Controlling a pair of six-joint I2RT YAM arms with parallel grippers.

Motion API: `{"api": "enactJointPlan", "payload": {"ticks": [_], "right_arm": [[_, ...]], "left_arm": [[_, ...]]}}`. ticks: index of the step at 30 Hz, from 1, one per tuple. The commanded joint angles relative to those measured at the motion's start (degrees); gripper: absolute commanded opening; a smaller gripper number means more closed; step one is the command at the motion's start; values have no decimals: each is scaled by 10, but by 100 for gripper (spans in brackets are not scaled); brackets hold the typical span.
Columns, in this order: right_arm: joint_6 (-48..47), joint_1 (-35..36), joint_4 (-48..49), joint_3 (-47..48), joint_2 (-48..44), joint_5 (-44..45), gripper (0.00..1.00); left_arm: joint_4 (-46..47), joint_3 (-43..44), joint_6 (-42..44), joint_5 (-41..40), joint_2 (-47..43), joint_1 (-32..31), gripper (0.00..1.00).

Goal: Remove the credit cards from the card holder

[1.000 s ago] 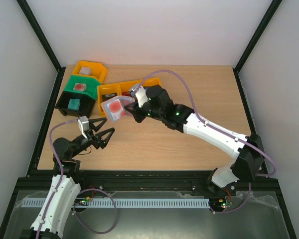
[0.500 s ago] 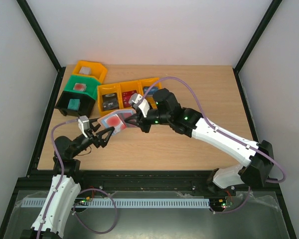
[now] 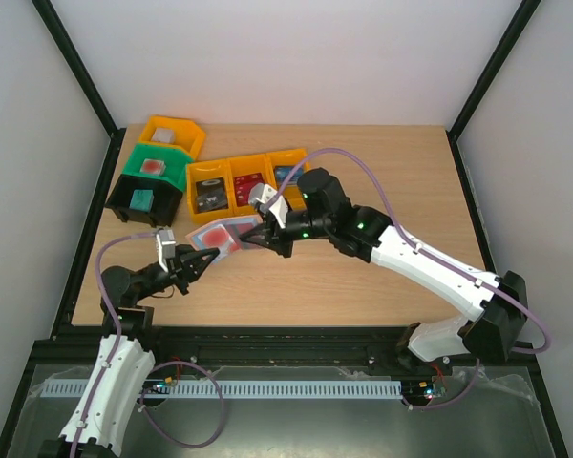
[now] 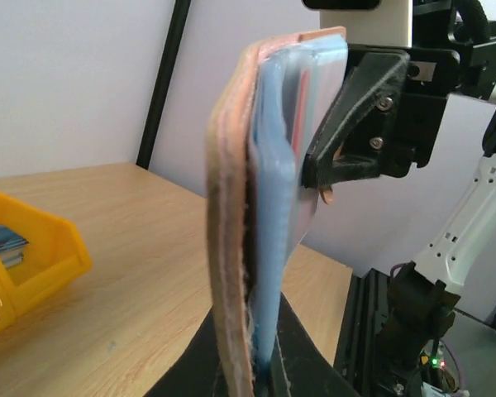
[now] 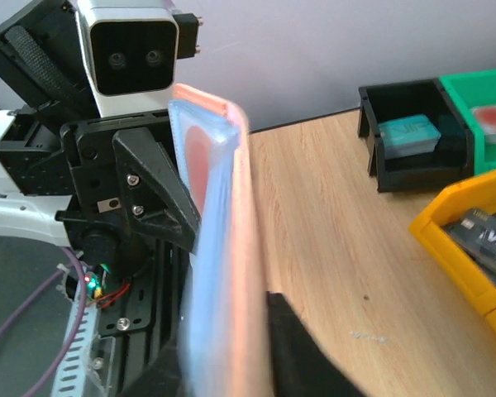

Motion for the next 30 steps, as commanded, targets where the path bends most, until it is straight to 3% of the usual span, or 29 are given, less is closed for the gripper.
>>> {"api": "enactJointPlan", "payload": {"ticks": [1,3,8,11,15,19,21,23,30], "right_arm": [[48,-28,41,-28,-8,26,32],[105,-59,47,-23,9,93,44],[196,-103,-30,32,78,304,45],[188,-99,-63,54,97,323,44],[138,-66,-5,18,55,229,38],[123,-27,125,-49,6,-37,36],[173,-26,229,-88,-9,-106,36],[197,-26,270,-97,-7,-113,35],[246,-29,244,-49,68,-122,31]], "left_arm": [[-7,5,-32,-39,7,3,2],[-94,15,-23,-126,17,4,2],[-287,68,62,-363,44,4,2],[-349,85,70,-415,53,3,2],[-319,80,56,-348,60,-1,2],[-238,56,17,-250,62,-6,2],[-198,50,6,-202,63,-7,2],[-155,47,-4,-152,62,-8,2],[-61,49,-28,-38,59,-13,2]]}}
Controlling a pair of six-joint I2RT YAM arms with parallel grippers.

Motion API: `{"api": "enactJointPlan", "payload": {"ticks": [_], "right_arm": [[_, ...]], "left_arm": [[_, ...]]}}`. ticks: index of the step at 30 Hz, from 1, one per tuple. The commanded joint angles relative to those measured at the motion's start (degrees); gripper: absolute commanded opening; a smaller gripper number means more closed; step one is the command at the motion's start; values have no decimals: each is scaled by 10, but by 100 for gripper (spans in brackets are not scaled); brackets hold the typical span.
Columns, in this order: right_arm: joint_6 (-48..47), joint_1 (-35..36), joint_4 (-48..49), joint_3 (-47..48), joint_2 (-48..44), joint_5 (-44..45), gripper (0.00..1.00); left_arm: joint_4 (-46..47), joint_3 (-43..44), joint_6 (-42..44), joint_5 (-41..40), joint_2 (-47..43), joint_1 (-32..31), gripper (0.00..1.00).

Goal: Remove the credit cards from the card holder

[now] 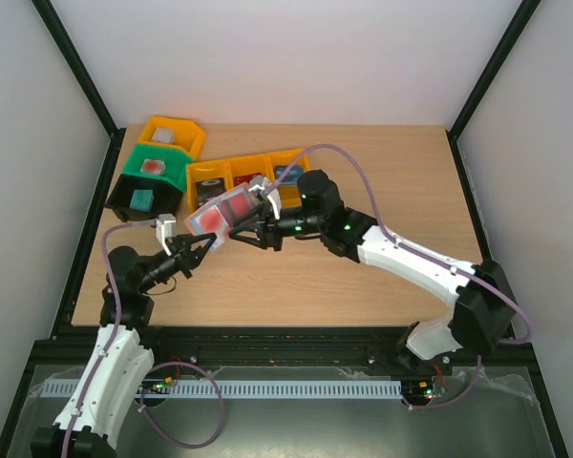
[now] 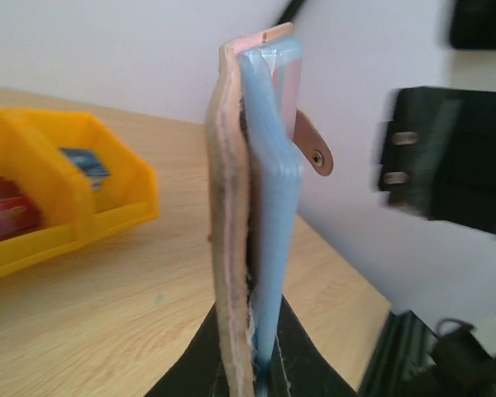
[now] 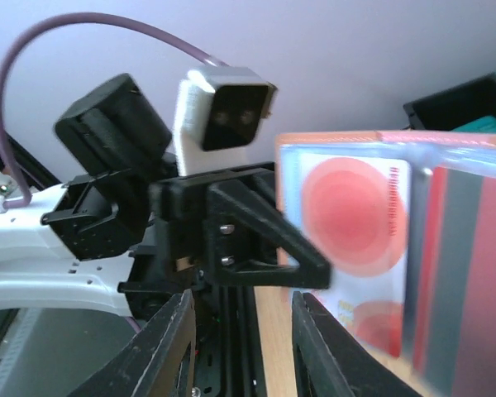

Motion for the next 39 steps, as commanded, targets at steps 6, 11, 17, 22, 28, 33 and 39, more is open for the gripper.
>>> {"api": "enactJointPlan", "payload": {"ticks": [6,11,17,22,28,33,39], "right_arm": [[42,-9,15,30,42,-10,30],[18,-13,-20,29,37,14,30],[8,-25,-27,23,23,23,30],[9,-25,-23,23,28,-2,28],[0,-11,-4,19,29,-48,13],[-10,-5,2,20,26,-73,2],[-25,-17,-5,6,-2,-71,2]], "left_arm": [[144,1,-20,171,-18,-9,2],[157,2,-14,201,-20,-11,2],[165,1,-6,213,-25,-12,2],[178,-2,-6,216,-26,-12,2],[179,-4,-6,209,-26,-15,2],[174,-6,-7,204,-25,-16,2],[177,-10,-13,194,-27,-16,3]]}}
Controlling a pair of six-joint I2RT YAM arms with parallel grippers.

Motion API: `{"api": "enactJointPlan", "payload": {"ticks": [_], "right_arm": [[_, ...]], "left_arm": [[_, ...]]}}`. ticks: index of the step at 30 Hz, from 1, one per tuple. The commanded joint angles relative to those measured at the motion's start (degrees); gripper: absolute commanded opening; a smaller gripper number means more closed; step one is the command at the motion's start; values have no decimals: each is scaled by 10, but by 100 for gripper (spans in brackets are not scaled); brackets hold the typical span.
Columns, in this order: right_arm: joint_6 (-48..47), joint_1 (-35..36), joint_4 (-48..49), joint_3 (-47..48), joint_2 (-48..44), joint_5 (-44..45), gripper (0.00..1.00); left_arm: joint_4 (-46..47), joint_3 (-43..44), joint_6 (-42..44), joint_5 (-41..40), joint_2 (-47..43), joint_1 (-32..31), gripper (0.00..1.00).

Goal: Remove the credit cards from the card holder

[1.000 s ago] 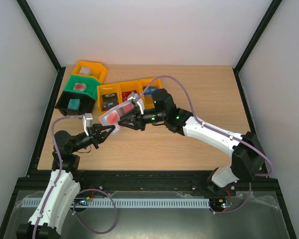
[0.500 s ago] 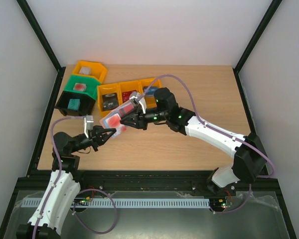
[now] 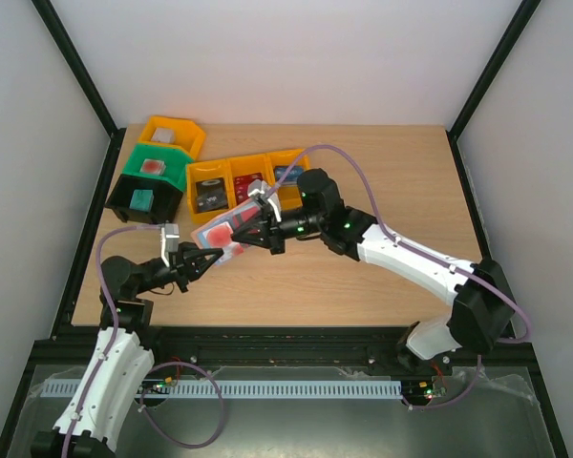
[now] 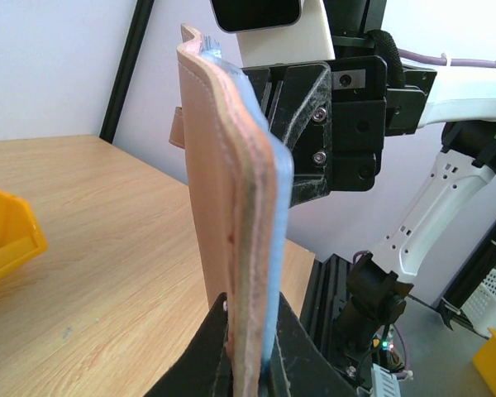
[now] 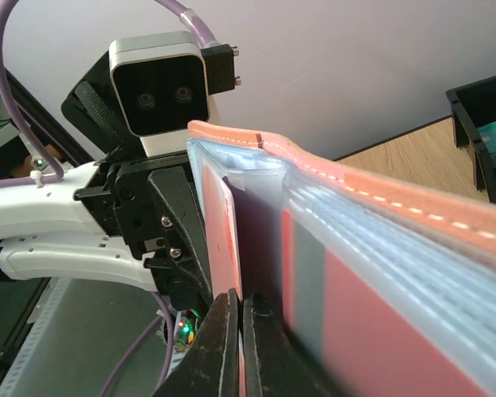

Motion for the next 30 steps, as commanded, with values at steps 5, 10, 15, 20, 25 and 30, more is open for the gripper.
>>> {"api": "enactJointPlan", "payload": {"ticks": [5,10,15,20,25,30], "right_arm": [[-15,-12,5,-12,-31,-6,2],[-23,-20,-7,-10,-33,0,2],[-30,-26,-18,-10,-40,3,2],[-32,-29,-25,-9,-43,3,2],[-41,-34,-36,-8,-47,3,2],[-52,-49,-52,-14,-58,1,1]], "left_arm": [[65,-8,-15,13,-13,-6,10],[64,-7,-17,15,-13,-6,12],[66,-9,-20,11,-13,-6,13],[67,-10,-22,4,-13,-5,2],[57,-10,-24,-9,-13,-5,2],[57,-13,-29,-21,-14,-3,2]]}}
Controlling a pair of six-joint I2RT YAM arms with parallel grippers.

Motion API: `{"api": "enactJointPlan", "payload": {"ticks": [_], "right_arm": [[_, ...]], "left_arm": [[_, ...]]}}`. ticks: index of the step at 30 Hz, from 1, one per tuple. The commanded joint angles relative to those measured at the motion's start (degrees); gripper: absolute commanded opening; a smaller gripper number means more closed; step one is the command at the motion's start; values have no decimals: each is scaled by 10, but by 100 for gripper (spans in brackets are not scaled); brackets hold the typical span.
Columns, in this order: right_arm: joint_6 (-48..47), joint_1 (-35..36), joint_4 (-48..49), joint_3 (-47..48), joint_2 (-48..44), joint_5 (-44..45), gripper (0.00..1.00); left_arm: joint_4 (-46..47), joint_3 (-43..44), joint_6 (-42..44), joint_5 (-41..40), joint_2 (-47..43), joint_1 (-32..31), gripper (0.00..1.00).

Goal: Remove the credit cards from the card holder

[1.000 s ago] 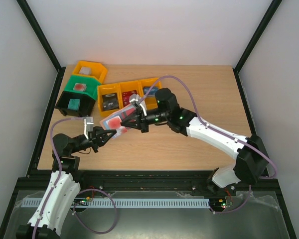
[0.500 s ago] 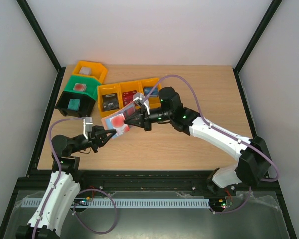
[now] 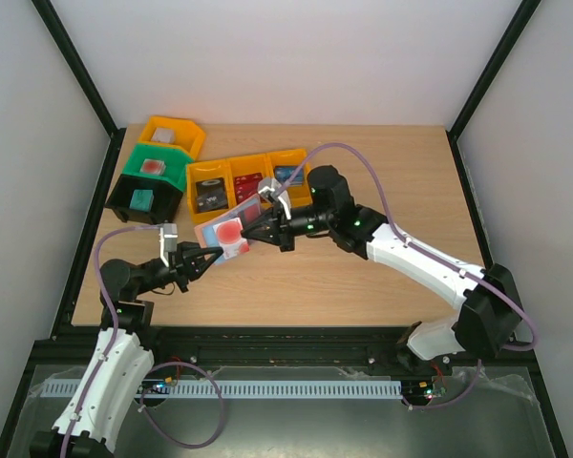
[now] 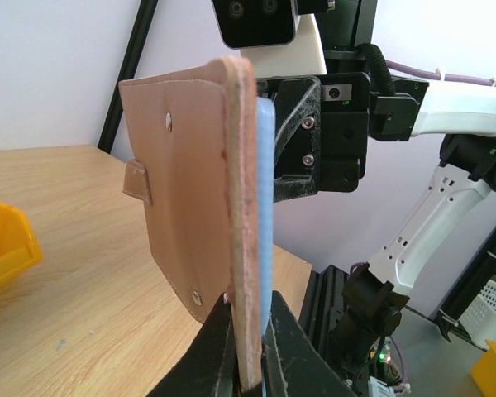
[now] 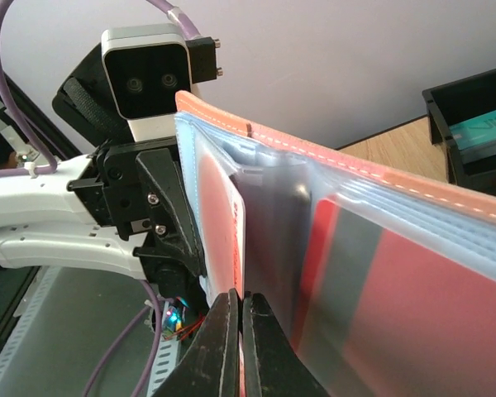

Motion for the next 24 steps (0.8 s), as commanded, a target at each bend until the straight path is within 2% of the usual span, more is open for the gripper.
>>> {"api": "enactJointPlan", "payload": {"ticks": [1,16,22,24], "right_arm": [[-19,-23,-17,-5,-29,8,2],[-15,-39,-15,-14,-44,20,2],[78,-28,102,-33,-13,-50,2],[81,-18,110,-31,-3,-49,2]], "left_arm": [[28,-9,-5,-7,-8,1,2],[5,-13,1,-23,-5,3,2],[52,-20,-11,-23,-3,1,2],[59,-20,-16,-23,0,-1,2]]}}
